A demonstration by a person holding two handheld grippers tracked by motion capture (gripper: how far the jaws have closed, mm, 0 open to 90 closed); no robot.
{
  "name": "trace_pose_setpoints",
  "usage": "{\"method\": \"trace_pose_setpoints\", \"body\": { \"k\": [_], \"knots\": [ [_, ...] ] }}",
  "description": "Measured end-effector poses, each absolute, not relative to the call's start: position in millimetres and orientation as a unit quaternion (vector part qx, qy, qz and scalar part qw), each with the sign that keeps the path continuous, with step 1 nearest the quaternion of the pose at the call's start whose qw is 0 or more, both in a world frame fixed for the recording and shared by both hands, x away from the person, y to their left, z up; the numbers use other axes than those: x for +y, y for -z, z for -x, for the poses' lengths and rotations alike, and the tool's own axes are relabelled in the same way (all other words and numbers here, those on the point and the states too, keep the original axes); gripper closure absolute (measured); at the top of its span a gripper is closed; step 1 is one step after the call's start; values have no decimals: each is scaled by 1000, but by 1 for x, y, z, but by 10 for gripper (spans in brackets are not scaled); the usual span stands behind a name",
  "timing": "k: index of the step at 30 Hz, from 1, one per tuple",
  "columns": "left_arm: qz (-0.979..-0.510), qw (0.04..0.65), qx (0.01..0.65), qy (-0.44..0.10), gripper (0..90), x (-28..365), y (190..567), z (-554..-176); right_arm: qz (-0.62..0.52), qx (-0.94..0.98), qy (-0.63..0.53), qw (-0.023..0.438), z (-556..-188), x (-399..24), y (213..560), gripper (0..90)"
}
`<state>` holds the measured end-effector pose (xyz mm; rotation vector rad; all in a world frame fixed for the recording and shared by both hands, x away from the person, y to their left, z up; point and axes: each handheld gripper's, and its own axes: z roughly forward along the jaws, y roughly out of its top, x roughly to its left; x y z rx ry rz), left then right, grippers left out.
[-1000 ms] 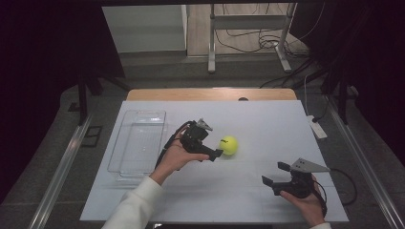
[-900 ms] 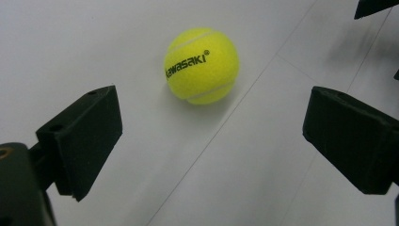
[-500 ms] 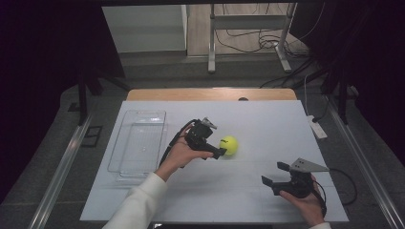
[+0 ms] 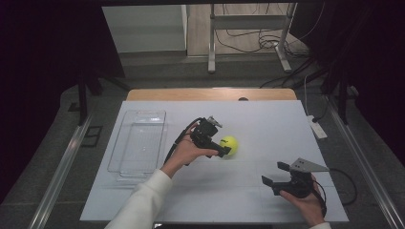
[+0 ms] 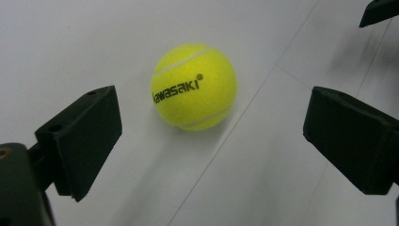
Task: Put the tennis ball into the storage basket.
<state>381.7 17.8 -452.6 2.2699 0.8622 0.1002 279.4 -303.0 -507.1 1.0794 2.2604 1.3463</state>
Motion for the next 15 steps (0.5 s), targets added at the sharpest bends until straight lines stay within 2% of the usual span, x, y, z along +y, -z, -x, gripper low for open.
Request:
{"method": "trace_pose_setpoints", "body": {
  "k": [15],
  "knots": [
    [-878,339,337,-32,60,5,457,-395,-375,787,-467,148,-280,-303,508,110]
  ]
}}
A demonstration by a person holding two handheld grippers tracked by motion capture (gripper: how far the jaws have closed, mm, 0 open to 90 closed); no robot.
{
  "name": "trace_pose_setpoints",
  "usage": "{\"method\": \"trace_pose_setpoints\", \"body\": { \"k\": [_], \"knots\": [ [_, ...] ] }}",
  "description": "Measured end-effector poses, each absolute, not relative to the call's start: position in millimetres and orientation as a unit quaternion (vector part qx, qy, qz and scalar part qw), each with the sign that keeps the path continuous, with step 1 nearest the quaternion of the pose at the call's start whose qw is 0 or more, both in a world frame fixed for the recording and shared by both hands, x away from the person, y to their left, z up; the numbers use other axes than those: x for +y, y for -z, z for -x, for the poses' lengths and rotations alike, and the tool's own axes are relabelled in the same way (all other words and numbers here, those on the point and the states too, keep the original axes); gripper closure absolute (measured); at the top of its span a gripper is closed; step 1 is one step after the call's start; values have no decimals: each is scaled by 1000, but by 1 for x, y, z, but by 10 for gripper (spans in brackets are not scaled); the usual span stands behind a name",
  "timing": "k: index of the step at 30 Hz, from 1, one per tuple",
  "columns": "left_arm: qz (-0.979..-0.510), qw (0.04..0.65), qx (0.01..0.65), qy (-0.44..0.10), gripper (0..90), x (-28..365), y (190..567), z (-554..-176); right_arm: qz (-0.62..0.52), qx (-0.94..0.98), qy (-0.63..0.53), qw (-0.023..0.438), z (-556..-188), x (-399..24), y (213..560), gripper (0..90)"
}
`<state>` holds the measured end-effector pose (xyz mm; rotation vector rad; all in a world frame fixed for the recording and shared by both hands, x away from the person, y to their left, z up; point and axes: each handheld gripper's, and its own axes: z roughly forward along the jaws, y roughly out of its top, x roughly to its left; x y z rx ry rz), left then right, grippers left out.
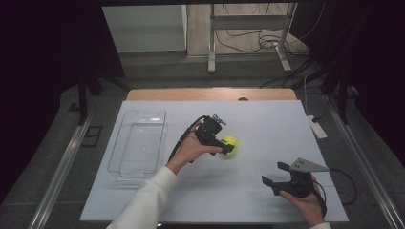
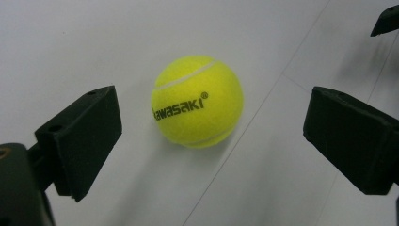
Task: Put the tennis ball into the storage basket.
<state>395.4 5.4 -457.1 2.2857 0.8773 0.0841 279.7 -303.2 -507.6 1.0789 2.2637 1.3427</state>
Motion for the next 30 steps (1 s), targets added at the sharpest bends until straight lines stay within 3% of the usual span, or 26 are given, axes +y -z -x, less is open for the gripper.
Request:
{"method": "trace_pose_setpoints", "body": {
  "k": [30],
  "knots": [
    [-882,312,352,-19,56,-16,476,-418,-376,787,-466,149,-280,-304,508,110]
  ]
}}
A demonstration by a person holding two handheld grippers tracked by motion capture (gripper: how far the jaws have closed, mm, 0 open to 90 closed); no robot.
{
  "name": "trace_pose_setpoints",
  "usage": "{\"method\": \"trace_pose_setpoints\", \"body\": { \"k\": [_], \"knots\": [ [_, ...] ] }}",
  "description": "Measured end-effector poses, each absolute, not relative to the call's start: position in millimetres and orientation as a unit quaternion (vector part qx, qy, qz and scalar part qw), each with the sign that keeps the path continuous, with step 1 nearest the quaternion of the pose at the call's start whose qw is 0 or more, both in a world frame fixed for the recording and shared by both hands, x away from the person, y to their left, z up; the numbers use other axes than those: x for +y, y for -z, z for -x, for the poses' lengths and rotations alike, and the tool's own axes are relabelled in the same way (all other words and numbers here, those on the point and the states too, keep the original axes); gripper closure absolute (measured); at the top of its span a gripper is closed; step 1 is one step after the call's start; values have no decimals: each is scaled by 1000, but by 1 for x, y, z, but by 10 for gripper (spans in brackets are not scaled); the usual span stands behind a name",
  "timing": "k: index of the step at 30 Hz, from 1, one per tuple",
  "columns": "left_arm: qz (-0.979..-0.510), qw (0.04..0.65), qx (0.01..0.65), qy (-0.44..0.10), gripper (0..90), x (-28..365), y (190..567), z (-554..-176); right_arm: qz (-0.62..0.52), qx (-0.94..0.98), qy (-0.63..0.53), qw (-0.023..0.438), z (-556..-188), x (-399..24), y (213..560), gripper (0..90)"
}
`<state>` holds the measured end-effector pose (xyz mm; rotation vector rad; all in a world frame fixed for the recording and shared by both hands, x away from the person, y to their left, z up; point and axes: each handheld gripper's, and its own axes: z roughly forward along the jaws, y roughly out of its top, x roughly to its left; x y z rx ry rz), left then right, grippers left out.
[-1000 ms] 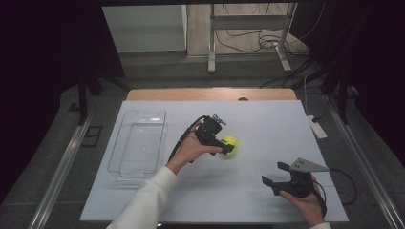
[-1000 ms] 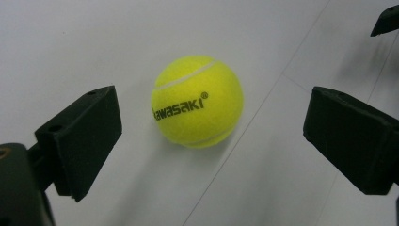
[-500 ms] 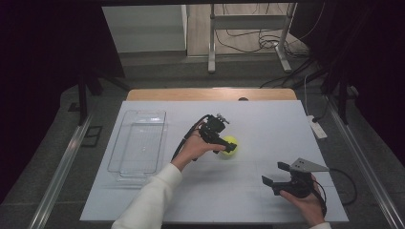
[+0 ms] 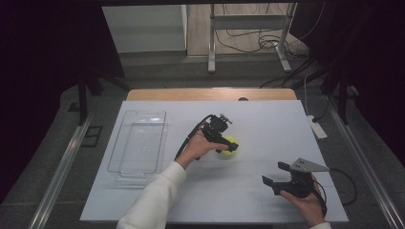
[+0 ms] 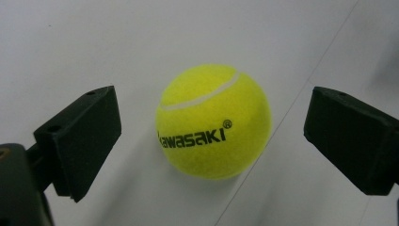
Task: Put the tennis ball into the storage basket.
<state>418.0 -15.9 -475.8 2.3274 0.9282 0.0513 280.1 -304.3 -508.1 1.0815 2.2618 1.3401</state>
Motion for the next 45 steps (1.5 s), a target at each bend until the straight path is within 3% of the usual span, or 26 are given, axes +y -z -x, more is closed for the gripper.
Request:
{"method": "trace_pose_setpoints", "body": {
  "k": [16,23,28,45],
  "knots": [
    [-888,291,355,-10,64,-28,492,-423,-377,787,-465,150,-281,-306,509,110],
    [-889,282,362,-11,120,-31,495,-423,-377,787,-464,150,-281,-305,509,110],
    [-896,273,350,-14,253,-31,495,-422,-378,786,-465,150,-281,-306,509,110],
    [-893,280,350,-20,267,-20,483,-419,-379,785,-466,151,-280,-307,508,112]
  ]
}}
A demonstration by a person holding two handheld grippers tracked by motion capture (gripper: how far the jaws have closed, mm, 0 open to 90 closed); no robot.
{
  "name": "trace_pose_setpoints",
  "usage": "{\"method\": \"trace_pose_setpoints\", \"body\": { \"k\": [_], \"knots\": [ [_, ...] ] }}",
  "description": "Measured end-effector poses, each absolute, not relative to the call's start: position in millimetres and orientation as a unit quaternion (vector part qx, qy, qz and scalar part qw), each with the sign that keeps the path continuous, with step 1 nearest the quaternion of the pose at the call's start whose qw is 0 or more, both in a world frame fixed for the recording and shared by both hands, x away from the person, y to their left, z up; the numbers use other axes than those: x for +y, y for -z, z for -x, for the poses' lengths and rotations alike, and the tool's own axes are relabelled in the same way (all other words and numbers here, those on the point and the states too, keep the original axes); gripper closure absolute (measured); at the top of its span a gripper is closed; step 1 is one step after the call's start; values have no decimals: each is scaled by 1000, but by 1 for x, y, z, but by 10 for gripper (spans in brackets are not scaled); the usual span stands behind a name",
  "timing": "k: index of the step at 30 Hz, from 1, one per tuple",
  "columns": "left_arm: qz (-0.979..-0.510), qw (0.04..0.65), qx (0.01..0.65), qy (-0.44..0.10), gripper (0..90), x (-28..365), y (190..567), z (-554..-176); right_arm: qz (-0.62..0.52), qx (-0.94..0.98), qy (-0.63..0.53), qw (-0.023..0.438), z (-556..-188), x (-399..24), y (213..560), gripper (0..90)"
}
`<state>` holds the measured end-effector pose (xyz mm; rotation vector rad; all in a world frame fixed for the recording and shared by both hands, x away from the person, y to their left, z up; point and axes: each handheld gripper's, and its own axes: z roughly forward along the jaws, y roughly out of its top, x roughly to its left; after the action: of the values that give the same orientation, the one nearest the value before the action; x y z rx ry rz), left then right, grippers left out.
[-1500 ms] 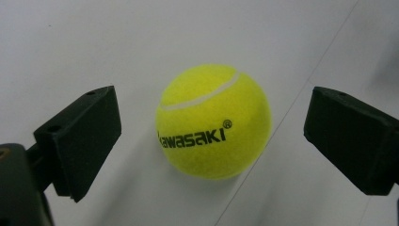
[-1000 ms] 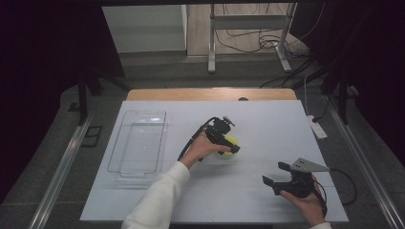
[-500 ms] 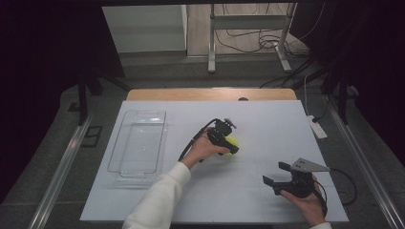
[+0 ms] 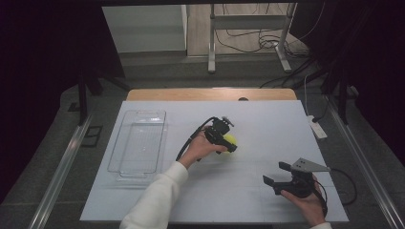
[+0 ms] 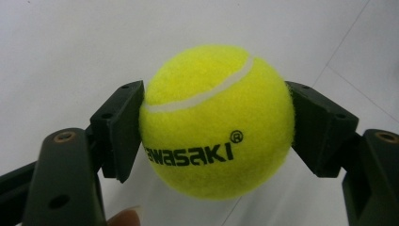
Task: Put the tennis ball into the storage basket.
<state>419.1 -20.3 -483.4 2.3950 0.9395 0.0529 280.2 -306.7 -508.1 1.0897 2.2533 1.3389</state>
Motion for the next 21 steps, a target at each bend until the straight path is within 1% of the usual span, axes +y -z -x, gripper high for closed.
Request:
{"method": "trace_pose_setpoints", "body": {
  "k": [6,21],
  "knots": [
    [-888,297,349,-16,267,-13,476,-414,-380,785,-466,151,-280,-307,508,112],
    [-884,306,352,-30,267,9,467,-404,-380,785,-465,153,-280,-306,508,112]
  ]
}}
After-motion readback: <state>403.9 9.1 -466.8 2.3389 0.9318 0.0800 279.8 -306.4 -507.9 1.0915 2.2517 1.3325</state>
